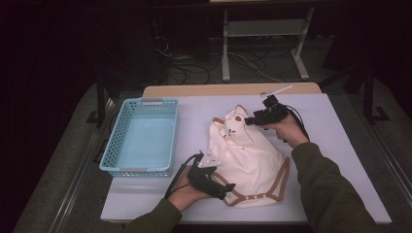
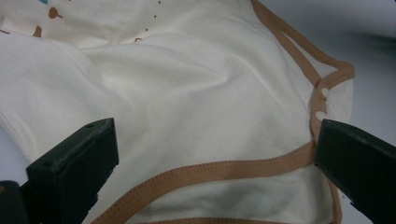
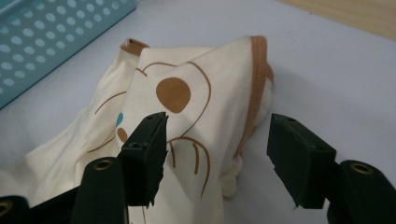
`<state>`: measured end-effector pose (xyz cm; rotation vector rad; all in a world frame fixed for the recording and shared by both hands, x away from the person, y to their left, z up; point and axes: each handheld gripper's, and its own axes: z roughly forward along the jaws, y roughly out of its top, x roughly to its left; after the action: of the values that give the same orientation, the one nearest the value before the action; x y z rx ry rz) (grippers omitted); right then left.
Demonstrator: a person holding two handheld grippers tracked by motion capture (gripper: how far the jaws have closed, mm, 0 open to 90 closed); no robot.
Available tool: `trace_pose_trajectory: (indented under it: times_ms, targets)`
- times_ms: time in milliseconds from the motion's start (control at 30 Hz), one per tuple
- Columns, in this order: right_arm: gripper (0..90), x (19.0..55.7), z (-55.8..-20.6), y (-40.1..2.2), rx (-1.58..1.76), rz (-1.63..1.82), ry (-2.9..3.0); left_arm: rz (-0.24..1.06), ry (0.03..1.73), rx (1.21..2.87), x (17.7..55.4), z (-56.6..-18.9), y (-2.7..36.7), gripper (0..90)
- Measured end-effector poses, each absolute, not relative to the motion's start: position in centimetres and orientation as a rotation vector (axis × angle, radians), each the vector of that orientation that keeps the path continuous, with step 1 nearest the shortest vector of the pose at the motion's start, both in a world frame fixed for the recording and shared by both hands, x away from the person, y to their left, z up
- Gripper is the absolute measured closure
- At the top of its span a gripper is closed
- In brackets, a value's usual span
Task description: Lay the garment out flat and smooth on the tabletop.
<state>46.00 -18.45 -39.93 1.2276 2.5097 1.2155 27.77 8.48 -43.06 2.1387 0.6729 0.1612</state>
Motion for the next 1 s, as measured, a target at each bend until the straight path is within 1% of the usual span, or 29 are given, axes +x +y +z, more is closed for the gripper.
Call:
trace_pose_trajectory:
  times_ms: [167,300,367,433,600,700,1000]
  targets:
    - [41.3,46.1,-40.4,-18.2,1.234,1.214,2.532,0.169,0.666,2.149,27.8,-43.0,8.5,0.0]
    - [50.4,46.3,-40.7,-17.9,1.238,1.225,2.554,0.165,0.66,2.155,27.8,-43.0,8.5,0.0]
    - [59.0,46.2,-41.0,-17.7,1.22,1.2,2.581,0.164,0.664,2.153,27.8,-43.1,8.5,0.0]
    - [70.1,46.2,-40.9,-17.6,1.207,1.212,2.575,0.164,0.663,2.154,27.8,-43.1,8.5,0.0]
    - [85.7,45.8,-40.9,-17.2,1.164,1.198,2.586,0.169,0.663,2.159,27.7,-43.0,8.5,0.0]
    - [87.3,45.4,-40.7,-17.2,1.146,1.224,2.571,0.174,0.651,2.173,27.7,-42.9,8.6,0.0]
    - [87.8,44.0,-39.9,-17.1,1.069,1.281,2.533,0.162,0.674,2.163,27.3,-43.0,8.9,0.0]
